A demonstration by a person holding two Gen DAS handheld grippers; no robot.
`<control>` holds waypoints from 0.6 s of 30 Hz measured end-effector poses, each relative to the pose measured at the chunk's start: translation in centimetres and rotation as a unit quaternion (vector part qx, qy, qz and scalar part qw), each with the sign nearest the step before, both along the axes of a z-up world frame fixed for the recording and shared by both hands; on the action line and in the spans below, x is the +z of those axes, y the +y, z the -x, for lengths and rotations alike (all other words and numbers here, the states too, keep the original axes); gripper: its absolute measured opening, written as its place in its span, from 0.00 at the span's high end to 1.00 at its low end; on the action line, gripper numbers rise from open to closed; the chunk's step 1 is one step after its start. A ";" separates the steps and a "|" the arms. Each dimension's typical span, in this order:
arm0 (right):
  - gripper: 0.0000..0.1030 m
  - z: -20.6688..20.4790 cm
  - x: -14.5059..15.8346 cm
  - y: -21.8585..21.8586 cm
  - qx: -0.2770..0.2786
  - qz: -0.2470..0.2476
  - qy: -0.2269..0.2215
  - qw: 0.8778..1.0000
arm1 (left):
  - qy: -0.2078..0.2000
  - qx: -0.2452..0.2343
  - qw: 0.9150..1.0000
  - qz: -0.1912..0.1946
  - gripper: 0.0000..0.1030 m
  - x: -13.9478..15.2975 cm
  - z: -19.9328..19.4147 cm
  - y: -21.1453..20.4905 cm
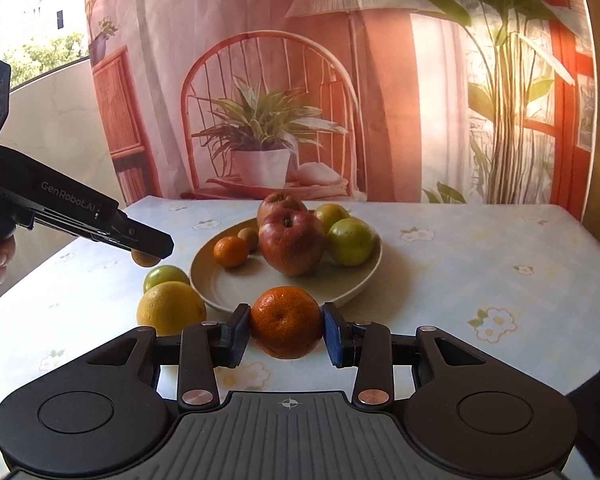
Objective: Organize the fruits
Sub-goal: 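Carry both fruits onto the cream plate and open both grippers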
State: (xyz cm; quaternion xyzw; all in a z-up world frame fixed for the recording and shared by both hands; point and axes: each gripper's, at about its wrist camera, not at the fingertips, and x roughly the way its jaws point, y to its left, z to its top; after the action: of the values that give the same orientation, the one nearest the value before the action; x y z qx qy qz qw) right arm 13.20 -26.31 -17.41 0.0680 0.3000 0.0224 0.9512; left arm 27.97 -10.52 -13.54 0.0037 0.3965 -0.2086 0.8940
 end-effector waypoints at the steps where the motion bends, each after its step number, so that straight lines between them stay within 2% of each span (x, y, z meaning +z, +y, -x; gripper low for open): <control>1: 0.66 -0.8 0.3 -0.3 0.002 0.006 0.001 1.000 | 0.000 0.003 1.000 -0.002 0.73 -0.1 -0.6 -0.2; 7: 0.66 -6.0 -0.2 -2.4 -0.003 0.016 0.018 1.000 | 0.006 0.002 1.000 -0.021 0.73 -1.3 -3.9 -1.6; 10: 0.66 -8.0 -1.2 -2.7 0.005 0.042 0.032 0.999 | 0.018 0.001 0.999 -0.037 0.73 -2.5 -5.1 -2.2; 18: 0.66 -10.4 -2.8 -3.2 0.022 0.057 0.051 0.997 | 0.030 -0.004 0.997 -0.067 0.73 -4.6 -6.7 -2.4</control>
State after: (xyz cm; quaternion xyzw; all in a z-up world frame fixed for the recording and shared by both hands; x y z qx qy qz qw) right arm 23.62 -29.48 -20.20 0.0085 0.3507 0.0226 0.9362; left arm 34.70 -12.95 -18.16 0.0589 0.4363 -0.1853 0.8785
